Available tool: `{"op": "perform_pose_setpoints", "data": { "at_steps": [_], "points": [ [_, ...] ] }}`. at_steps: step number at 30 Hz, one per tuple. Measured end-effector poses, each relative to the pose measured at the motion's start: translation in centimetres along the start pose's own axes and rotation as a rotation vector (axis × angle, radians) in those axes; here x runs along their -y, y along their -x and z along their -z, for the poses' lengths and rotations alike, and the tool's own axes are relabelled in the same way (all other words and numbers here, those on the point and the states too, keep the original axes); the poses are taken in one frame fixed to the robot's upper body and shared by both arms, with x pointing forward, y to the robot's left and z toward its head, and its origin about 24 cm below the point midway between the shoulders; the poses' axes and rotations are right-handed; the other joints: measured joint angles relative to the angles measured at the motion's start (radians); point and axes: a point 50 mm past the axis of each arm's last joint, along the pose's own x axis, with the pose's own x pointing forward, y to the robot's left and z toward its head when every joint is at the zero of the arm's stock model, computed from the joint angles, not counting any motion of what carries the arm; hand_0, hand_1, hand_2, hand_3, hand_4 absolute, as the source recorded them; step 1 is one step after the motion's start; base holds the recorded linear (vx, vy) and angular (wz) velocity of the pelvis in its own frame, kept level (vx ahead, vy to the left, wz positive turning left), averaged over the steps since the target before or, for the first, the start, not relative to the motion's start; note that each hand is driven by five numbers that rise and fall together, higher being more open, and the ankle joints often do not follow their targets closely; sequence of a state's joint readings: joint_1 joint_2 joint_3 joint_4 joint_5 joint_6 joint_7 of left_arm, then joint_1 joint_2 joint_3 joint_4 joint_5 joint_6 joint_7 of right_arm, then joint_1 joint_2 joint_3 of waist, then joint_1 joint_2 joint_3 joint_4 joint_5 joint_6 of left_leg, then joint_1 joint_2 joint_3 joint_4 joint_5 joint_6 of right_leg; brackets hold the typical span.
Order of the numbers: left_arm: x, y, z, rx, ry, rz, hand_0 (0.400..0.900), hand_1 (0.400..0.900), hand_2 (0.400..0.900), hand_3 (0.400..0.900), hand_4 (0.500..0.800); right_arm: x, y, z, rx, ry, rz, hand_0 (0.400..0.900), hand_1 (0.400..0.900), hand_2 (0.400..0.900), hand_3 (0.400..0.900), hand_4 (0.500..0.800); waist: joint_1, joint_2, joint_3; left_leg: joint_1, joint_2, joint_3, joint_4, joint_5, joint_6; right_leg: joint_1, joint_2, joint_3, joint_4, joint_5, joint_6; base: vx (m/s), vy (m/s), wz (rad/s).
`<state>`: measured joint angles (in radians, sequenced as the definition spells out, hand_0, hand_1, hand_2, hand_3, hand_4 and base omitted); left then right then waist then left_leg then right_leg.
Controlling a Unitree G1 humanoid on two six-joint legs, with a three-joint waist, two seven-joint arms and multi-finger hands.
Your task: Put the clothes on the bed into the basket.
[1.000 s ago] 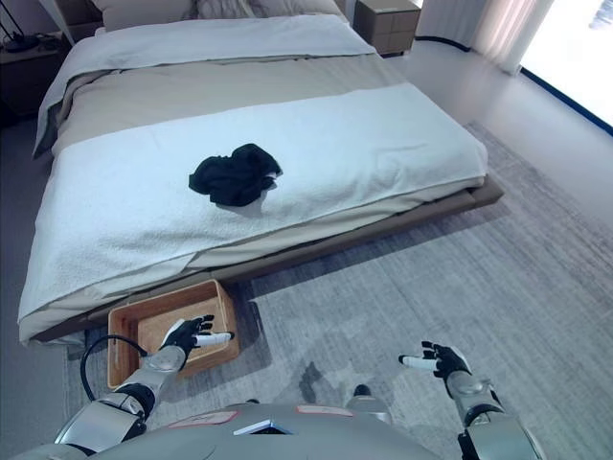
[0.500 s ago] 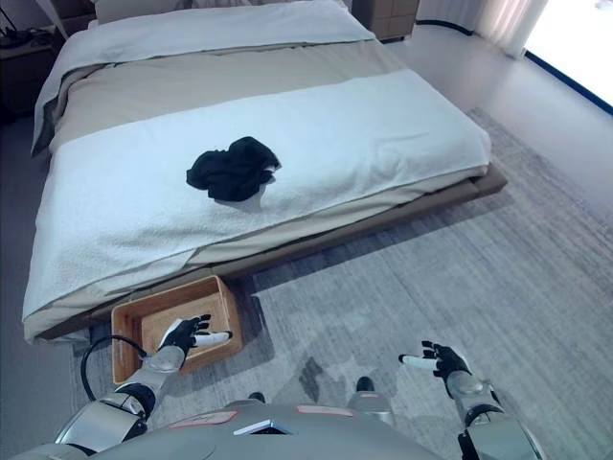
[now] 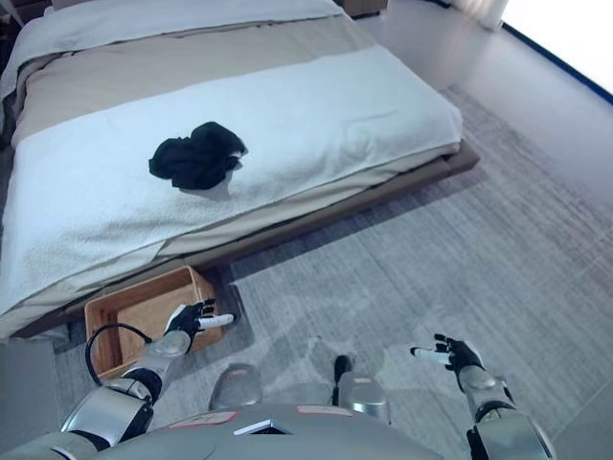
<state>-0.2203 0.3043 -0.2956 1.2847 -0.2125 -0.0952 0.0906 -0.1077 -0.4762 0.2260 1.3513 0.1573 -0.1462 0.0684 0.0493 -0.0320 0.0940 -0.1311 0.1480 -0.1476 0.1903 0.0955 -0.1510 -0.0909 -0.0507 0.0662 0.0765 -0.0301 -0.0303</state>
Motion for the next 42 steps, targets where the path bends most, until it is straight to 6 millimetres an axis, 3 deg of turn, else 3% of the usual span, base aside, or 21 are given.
{"op": "perform_pose_setpoints", "data": {
  "at_steps": [1, 2, 3, 5, 6, 7, 9, 11, 14, 15, 19, 22, 24, 26, 27, 28, 30, 35, 37, 38, 42],
  "points": [
    [0.7, 0.0, -0.2, 0.008, 0.014, 0.016, 0.9, 0.9, 0.9, 0.9, 0.8, 1.3, -0.1, -1.4, 0.032, 0.002, 0.032, 0.9, 0.9, 0.9, 0.9, 0.8, 0.013, 0.079, 0.022, 0.004, 0.04, 0.005, -0.045, 0.067, 0.004, -0.059, 0.076, -0.072, 0.202, -0.037, -0.002, 0.17, -0.017, -0.31],
    [-0.3, 0.0, 0.1, 0.002, 0.017, -0.008, 0.9, 0.9, 0.9, 0.9, 0.8, 0.8, -0.2, -1.4, 0.029, -0.002, 0.027, 0.9, 0.9, 0.9, 0.9, 0.8, 0.013, 0.087, 0.038, 0.006, 0.075, 0.058, 0.008, 0.019, -0.079, -0.074, 0.116, -0.161, 0.459, -0.152, -0.011, 0.21, -0.021, -0.42],
    [-2.6, -0.1, -1.1, 0.053, -0.005, -0.067, 0.9, 0.9, 0.9, 0.9, 0.8, -2.0, -0.4, -1.0, 0.011, -0.019, -0.042, 0.9, 0.9, 0.9, 0.9, 0.8, 0.023, -0.032, 0.071, 0.005, 0.017, 0.046, 0.083, 0.0, -0.106, -0.024, 0.092, -0.128, 0.443, -0.321, -0.139, 0.16, -0.014, -0.34],
    [-3.3, 0.0, -0.2, 0.02, -0.012, -0.084, 0.9, 0.9, 0.9, 0.9, 0.8, -3.8, -0.5, -1.5, 0.038, -0.03, -0.088, 0.9, 0.9, 0.9, 0.9, 0.8, 0.054, -0.07, 0.064, -0.081, 0.022, 0.058, 0.077, -0.019, -0.06, -0.034, 0.094, -0.104, 0.389, -0.327, -0.157, 0.19, 0.015, -0.36],
    [-2.8, 0.0, -0.1, 0.015, -0.006, -0.07, 0.9, 0.9, 0.9, 0.9, 0.8, -3.6, -0.5, -2.2, 0.064, -0.036, -0.078, 0.9, 0.9, 0.9, 0.9, 0.8, 0.061, -0.056, 0.075, -0.084, 0.026, 0.074, -0.03, -0.01, -0.049, -0.004, 0.102, -0.098, 0.314, -0.303, -0.194, 0.27, 0.057, -0.45],
    [-2.0, 0.0, -0.1, 0.012, 0.008, -0.05, 0.9, 0.9, 0.9, 0.9, 0.8, -3.0, -0.5, -2.3, 0.072, -0.04, -0.061, 0.9, 0.9, 0.9, 0.9, 0.8, 0.065, -0.044, 0.086, -0.074, 0.018, 0.075, -0.126, 0.016, -0.021, 0.039, 0.116, -0.063, 0.223, -0.22, -0.207, 0.2, 0.065, -0.36],
    [-0.9, 0.1, 0.6, -0.008, 0.026, -0.03, 0.9, 0.9, 0.9, 0.9, 0.8, -1.9, -0.5, -2.0, 0.06, -0.031, -0.036, 0.9, 0.9, 0.9, 0.9, 0.8, 0.062, 0.016, 0.094, -0.078, 0.03, 0.078, -0.196, 0.026, -0.009, 0.101, 0.145, -0.043, 0.122, -0.13, -0.145, 0.2, 0.087, -0.36],
    [-0.9, 0.3, 1.3, -0.027, 0.031, -0.035, 0.9, 0.9, 0.9, 0.9, 0.8, -1.7, -0.4, -2.0, 0.058, -0.029, -0.031, 0.9, 0.9, 0.9, 0.9, 0.8, 0.067, 0.063, 0.081, -0.091, 0.055, 0.082, -0.196, 0.029, -0.011, 0.131, 0.181, -0.034, 0.094, -0.129, -0.178, 0.19, 0.151, -0.37],
    [-1.5, 0.3, 1.4, -0.029, 0.053, -0.058, 0.9, 0.9, 0.9, 0.9, 0.8, -2.0, -0.5, -2.3, 0.065, -0.03, -0.041, 0.9, 0.9, 0.9, 0.9, 0.8, 0.078, 0.06, 0.068, -0.093, 0.051, 0.105, -0.176, 0.047, 0.01, 0.151, 0.197, 0.004, 0.078, -0.126, -0.163, 0.2, 0.209, -0.25],
    [-1.5, 0.3, 1.5, -0.03, 0.055, -0.06, 0.9, 0.9, 0.9, 0.9, 0.8, -2.0, -0.5, -2.3, 0.063, -0.03, -0.041, 0.9, 0.9, 0.9, 0.9, 0.8, 0.083, 0.063, 0.057, -0.095, 0.053, 0.115, -0.164, 0.056, 0.023, 0.155, 0.197, 0.014, 0.072, -0.12, -0.121, 0.2, 0.241, -0.08],
    [-1.6, 0.2, 1.0, -0.01, 0.064, -0.064, 0.9, 0.9, 0.9, 0.9, 0.8, -2.3, -0.5, -2.0, 0.052, -0.023, -0.042, 0.9, 0.9, 0.9, 0.9, 0.8, 0.089, 0.021, 0.004, -0.113, 0.046, 0.2, -0.163, 0.072, 0.043, 0.175, 0.175, 0.057, 0.044, -0.129, -0.089, 0.22, 0.214, -0.14],
    [-1.6, 0.2, 0.6, 0.011, 0.065, -0.067, 0.9, 0.9, 0.9, 0.9, 0.8, -2.5, -0.5, -1.9, 0.046, -0.021, -0.046, 0.9, 0.9, 0.9, 0.9, 0.8, 0.09, -0.013, -0.043, -0.118, 0.008, 0.256, -0.183, 0.105, 0.083, 0.206, 0.126, 0.073, 0.027, -0.163, -0.033, 0.25, 0.198, -0.21],
    [-1.3, 0.3, 1.0, 0.002, 0.065, -0.059, 0.9, 0.9, 0.9, 0.9, 0.8, -2.0, -0.5, -1.8, 0.045, -0.01, -0.033, 0.9, 0.9, 0.9, 0.9, 0.8, 0.091, 0.009, -0.074, -0.069, 0.006, 0.277, -0.22, 0.159, 0.143, 0.245, 0.099, 0.071, 0.036, -0.198, 0.045, 0.25, 0.199, -0.09],
    [-2.0, 0.3, 0.5, 0.027, 0.045, -0.08, 0.9, 0.9, 0.9, 0.9, 0.8, -3.0, -0.5, -2.0, 0.053, -0.006, -0.065, 0.9, 0.9, 0.9, 0.9, 0.8, 0.091, -0.021, -0.093, -0.042, -0.033, 0.316, -0.223, 0.133, 0.158, 0.216, 0.031, 0.035, 0.137, -0.253, 0.129, 0.17, 0.142, 0.12],
    [-2.4, 0.2, -0.1, 0.047, 0.04, -0.09, 0.9, 0.9, 0.9, 0.9, 0.8, -3.4, -0.7, -3.2, 0.084, 0.004, -0.081, 0.9, 0.9, 0.9, 0.9, 0.8, 0.096, -0.029, -0.098, -0.057, -0.058, 0.322, -0.184, 0.106, 0.192, 0.214, -0.022, -0.002, 0.139, -0.236, 0.143, 0.18, 0.153, 0.17],
    [-2.7, 0.0, -1.0, 0.072, 0.035, -0.097, 0.9, 0.9, 0.9, 0.9, 0.8, -3.6, -0.7, -3.6, 0.094, 0.006, -0.093, 0.9, 0.9, 0.9, 0.9, 0.8, 0.095, -0.047, -0.101, -0.068, -0.09, 0.323, -0.16, 0.092, 0.208, 0.221, -0.081, -0.024, 0.142, -0.192, 0.195, 0.19, 0.156, 0.17],
    [-3.0, -0.2, -3.3, 0.133, 0.038, -0.103, 0.9, 0.9, 0.9, 0.9, 0.8, -3.6, -0.8, -4.2, 0.104, -0.002, -0.093, 0.9, 0.9, 0.9, 0.9, 0.8, 0.097, -0.07, -0.098, -0.068, -0.138, 0.32, -0.159, 0.072, 0.219, 0.239, -0.128, -0.032, 0.147, -0.155, 0.225, 0.19, 0.162, 0.17],
    [-3.5, -0.1, -4.3, 0.184, 0.034, -0.098, 0.9, 0.9, 0.9, 0.9, 0.8, -4.0, -0.8, -4.0, 0.1, -0.029, -0.099, 0.9, 0.9, 0.9, 0.9, 0.8, 0.12, -0.083, -0.081, -0.024, -0.155, 0.318, -0.138, -0.005, 0.235, 0.174, -0.141, -0.091, 0.379, -0.099, 0.253, 0.24, 0.243, 0.4],
    [-3.6, -0.1, -3.8, 0.172, 0.025, -0.098, 0.9, 0.9, 0.9, 0.9, 0.8, -4.0, -0.7, -3.6, 0.09, -0.034, -0.099, 0.9, 0.9, 0.9, 0.9, 0.8, 0.124, -0.088, -0.053, -0.012, -0.182, 0.303, -0.116, -0.041, 0.254, 0.135, -0.123, -0.077, 0.496, -0.006, 0.193, 0.21, 0.221, 0.39],
    [-3.5, 0.0, -3.4, 0.161, 0.02, -0.09, 0.9, 0.9, 0.9, 0.9, 0.8, -3.8, -0.7, -3.5, 0.087, -0.042, -0.092, 0.9, 0.9, 0.9, 0.9, 0.8, 0.114, -0.067, -0.033, 0.01, -0.17, 0.269, -0.121, -0.048, 0.262, 0.111, -0.115, -0.077, 0.569, 0.076, 0.197, 0.24, 0.123, 0.38],
    [-3.6, 0.0, -2.3, 0.118, 0.043, -0.096, 0.9, 0.9, 0.9, 0.9, 0.8, -3.5, -0.7, -3.8, 0.104, -0.05, -0.089, 0.9, 0.9, 0.9, 0.9, 0.8, 0.099, -0.011, 0.007, 0.073, -0.173, 0.213, -0.133, -0.1, 0.321, 0.032, -0.189, -0.104, 0.606, -0.013, 0.152, 0.32, 0.003, 0.61]
  ]
}}
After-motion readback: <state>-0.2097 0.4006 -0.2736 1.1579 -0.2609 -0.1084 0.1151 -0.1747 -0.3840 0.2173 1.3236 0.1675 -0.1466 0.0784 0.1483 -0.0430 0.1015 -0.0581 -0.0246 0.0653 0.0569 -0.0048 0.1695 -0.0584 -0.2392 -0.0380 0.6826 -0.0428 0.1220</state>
